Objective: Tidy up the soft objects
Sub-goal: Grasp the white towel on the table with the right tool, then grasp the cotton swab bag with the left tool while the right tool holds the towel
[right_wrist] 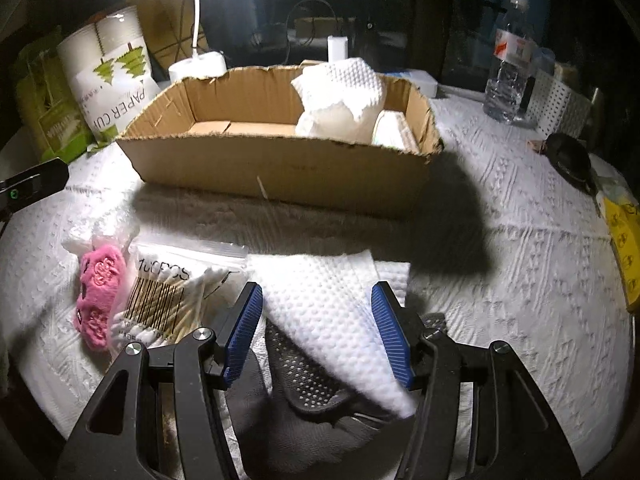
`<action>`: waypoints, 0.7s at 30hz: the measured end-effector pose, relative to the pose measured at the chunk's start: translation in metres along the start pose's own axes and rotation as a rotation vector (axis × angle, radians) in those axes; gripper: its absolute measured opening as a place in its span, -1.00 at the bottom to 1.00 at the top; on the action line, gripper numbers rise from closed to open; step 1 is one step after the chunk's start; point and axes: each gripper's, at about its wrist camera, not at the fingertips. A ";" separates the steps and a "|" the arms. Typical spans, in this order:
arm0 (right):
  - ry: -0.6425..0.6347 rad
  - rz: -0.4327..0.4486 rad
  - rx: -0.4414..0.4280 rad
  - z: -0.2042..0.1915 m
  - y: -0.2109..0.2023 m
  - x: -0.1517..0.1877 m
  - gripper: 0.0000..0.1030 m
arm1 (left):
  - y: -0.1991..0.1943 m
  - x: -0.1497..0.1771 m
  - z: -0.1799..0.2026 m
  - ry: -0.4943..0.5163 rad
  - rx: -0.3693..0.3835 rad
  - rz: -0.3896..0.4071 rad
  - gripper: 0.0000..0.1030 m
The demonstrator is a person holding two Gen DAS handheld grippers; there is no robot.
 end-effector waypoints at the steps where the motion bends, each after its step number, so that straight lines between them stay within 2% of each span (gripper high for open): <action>1: -0.003 -0.001 0.002 -0.001 0.002 0.001 0.16 | 0.000 0.001 0.000 0.001 0.000 0.000 0.41; 3: -0.013 0.002 0.012 -0.002 0.004 0.003 0.06 | 0.001 0.001 0.000 0.000 0.000 -0.002 0.41; 5: -0.024 0.003 0.015 -0.004 0.005 0.003 -0.52 | 0.001 0.002 0.001 0.003 0.002 -0.002 0.41; 7: -0.026 0.022 0.013 -0.003 0.000 0.003 -0.70 | 0.001 0.003 0.006 0.007 0.008 -0.007 0.41; 15: 0.019 0.144 -0.017 0.012 -0.032 -0.003 -0.72 | 0.013 0.013 0.049 0.077 0.066 -0.060 0.41; 21: 0.045 0.182 -0.032 0.030 -0.047 -0.001 -0.72 | 0.027 0.021 0.073 0.106 0.074 -0.103 0.41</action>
Point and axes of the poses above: each gripper's, at about its wrist camera, not at the fingertips, and y roughly the way its jaws point, z to its right, x to its underside, and after that the axes turned 2 degrees about y, right-handed
